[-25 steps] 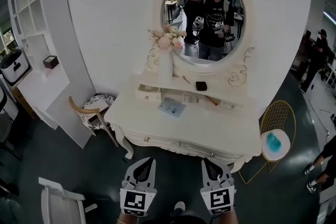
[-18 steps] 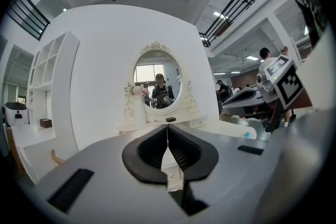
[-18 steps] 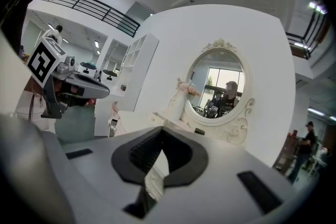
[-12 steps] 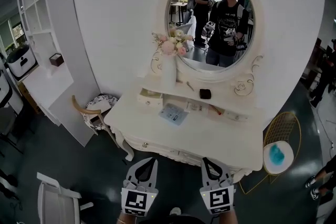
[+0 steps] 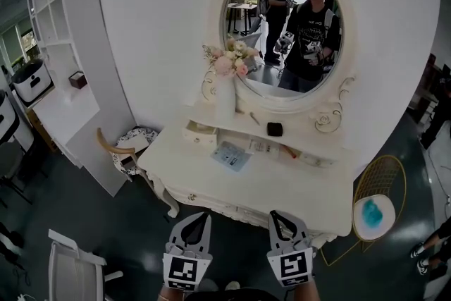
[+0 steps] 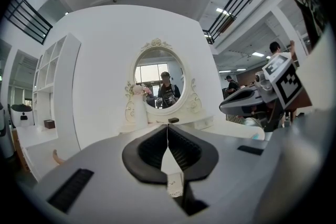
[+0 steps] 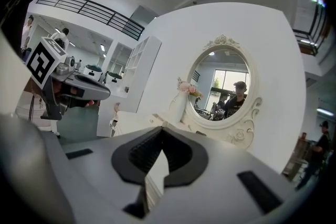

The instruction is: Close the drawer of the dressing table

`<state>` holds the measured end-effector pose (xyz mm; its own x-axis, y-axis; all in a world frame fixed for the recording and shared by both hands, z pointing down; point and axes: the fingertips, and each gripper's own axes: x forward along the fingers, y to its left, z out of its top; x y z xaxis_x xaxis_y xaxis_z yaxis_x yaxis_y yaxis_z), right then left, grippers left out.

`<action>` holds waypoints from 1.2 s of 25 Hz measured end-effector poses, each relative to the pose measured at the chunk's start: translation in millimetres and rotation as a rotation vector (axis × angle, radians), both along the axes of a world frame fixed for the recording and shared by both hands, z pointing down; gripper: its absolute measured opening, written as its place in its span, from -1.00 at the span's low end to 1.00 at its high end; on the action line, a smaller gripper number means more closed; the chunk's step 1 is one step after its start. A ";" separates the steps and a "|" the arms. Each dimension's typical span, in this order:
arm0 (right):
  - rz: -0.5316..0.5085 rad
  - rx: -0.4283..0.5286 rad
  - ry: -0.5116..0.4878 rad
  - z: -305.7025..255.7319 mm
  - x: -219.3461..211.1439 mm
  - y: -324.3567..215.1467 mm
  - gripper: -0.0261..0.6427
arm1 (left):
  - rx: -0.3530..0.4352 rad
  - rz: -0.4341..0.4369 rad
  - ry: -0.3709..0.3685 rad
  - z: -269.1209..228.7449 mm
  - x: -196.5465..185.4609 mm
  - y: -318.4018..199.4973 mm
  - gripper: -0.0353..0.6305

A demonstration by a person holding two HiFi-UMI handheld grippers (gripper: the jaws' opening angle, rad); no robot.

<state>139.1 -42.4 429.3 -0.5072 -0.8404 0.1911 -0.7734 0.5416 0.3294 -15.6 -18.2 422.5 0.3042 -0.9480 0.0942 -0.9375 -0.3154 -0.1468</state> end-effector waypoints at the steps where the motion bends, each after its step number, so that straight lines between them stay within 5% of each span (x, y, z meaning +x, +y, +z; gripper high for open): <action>1: -0.001 0.001 -0.001 -0.6 0.4 -0.7 -0.89 | 0.002 -0.002 -0.002 -0.5 0.0 -0.7 -0.84; 30: 0.005 -0.009 0.017 5.4 -30.9 -50.3 -0.89 | -0.007 0.003 0.017 4.9 -32.0 -54.7 -0.84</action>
<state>108.2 -92.6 434.7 -0.4998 -0.8409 0.2078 -0.7701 0.5412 0.3378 -47.6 -72.9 427.4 0.3085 -0.9465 0.0951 -0.9390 -0.3190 -0.1283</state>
